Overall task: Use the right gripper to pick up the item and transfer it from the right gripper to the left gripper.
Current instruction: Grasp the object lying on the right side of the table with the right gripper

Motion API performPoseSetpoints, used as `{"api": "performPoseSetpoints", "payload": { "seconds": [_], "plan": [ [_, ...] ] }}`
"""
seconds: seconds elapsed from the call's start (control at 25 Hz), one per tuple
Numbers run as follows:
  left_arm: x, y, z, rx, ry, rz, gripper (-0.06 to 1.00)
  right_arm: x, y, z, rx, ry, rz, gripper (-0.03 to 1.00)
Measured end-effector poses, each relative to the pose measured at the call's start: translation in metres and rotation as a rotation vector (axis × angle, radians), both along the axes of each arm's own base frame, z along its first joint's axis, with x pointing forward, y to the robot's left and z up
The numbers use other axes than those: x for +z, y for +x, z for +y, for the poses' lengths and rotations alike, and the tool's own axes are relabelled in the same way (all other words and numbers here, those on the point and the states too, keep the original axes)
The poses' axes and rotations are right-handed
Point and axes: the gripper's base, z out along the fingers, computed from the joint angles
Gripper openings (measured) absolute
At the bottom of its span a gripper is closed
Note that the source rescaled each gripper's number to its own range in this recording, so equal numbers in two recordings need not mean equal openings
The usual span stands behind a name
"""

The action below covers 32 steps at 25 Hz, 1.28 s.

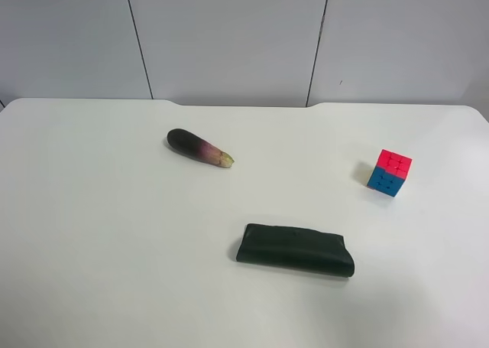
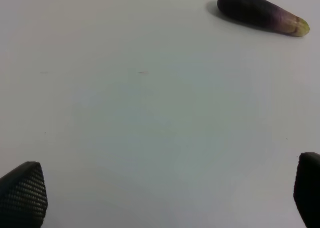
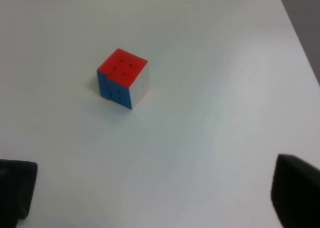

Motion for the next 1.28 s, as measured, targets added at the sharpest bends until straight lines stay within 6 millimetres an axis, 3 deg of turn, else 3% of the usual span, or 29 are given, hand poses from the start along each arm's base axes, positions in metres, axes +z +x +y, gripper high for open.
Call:
{"api": "performPoseSetpoints", "payload": {
  "seconds": [1.0,1.28],
  "plan": [
    [0.000,0.000,0.000,0.000,0.000,0.000,1.00,0.002,0.002,0.000,-0.010,0.025,0.040,1.00],
    [0.000,0.000,0.000,0.000,0.000,0.000,1.00,0.031,0.043,0.000,-0.042,0.069,0.259,1.00]
  ]
}}
